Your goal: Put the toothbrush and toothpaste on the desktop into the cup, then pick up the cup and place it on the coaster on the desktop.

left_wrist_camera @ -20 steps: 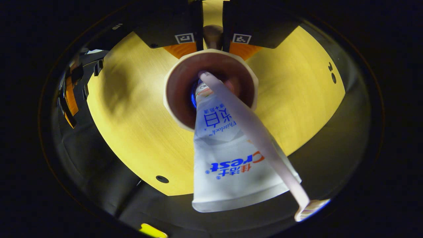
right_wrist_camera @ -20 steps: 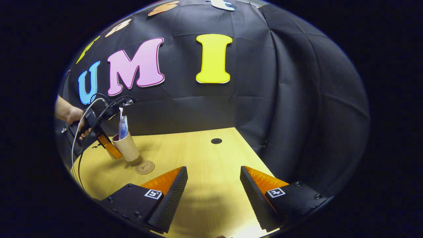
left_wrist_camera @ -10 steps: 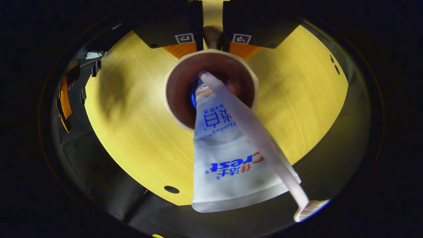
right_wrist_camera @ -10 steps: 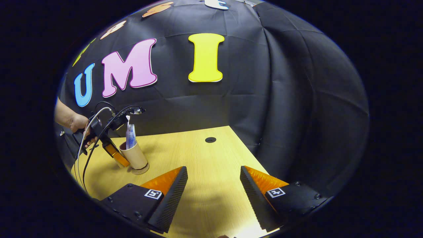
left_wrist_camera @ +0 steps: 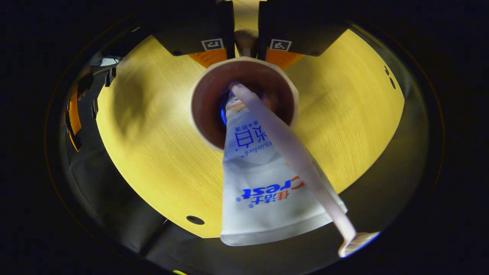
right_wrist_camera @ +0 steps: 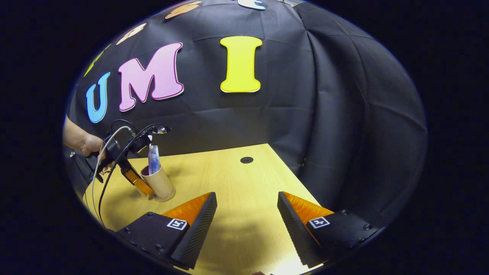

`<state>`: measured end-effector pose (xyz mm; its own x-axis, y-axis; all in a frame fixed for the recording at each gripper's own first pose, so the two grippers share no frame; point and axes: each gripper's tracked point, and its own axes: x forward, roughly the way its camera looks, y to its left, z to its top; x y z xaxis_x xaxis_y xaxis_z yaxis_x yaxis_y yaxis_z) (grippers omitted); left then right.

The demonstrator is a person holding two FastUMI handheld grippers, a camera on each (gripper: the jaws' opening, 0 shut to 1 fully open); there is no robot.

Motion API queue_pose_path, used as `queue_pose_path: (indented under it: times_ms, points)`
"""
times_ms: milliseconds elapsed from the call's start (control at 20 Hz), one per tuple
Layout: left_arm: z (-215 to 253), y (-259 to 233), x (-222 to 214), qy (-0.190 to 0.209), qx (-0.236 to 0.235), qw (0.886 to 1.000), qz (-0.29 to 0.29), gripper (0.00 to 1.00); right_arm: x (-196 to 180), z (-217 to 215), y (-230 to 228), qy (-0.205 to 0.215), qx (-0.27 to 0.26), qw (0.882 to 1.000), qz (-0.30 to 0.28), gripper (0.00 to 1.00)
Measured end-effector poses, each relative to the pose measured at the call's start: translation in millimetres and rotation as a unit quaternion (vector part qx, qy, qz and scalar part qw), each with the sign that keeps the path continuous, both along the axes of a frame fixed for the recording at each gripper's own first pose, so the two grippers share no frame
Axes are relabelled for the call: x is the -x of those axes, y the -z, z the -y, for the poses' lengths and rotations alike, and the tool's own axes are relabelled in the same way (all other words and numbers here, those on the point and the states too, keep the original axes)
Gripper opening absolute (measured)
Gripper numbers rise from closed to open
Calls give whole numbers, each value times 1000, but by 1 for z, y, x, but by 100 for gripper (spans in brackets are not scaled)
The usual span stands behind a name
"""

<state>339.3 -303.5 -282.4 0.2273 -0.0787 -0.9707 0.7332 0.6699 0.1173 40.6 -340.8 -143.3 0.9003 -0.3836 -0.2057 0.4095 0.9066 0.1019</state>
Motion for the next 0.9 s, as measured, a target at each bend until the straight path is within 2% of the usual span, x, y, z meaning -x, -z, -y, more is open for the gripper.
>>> queue_pose_path:
  times_ms: [50, 100, 150, 200, 400, 500, 600, 750, 900]
  points:
    - [0, -1, 2, -3, 1, 1000, 0, 30, 0, -2, 0, -2, 1, 1000, -1, 98]
    - [2, -1, 2, -5, 7, 1000, 3, 36, 0, -5, 0, -4, 2, 1000, -2, 98]
    - [3, -4, 2, -6, 15, 1000, 7, 32, 1, -8, 0, -6, 4, 1000, -2, 98]
    - [4, -11, 4, -8, 28, 999, 13, 35, 2, -10, -2, -8, 5, 1000, -2, 98]
    - [3, -49, 14, -21, 76, 995, 55, 99, 5, -25, -17, -19, 15, 1000, 3, 98]
    - [-5, -81, 25, -28, 108, 990, 90, 98, 8, -36, -31, -28, 26, 999, 9, 98]
    - [-13, -124, 40, -28, 161, 977, 139, 98, 12, -50, -47, -36, 36, 999, 16, 98]
    - [-42, -183, 68, -47, 218, 948, 228, 98, 23, -77, -75, -47, 47, 998, 24, 98]
    - [-87, -235, 98, -76, 259, 905, 329, 97, 34, -107, -109, -55, 64, 996, 40, 98]
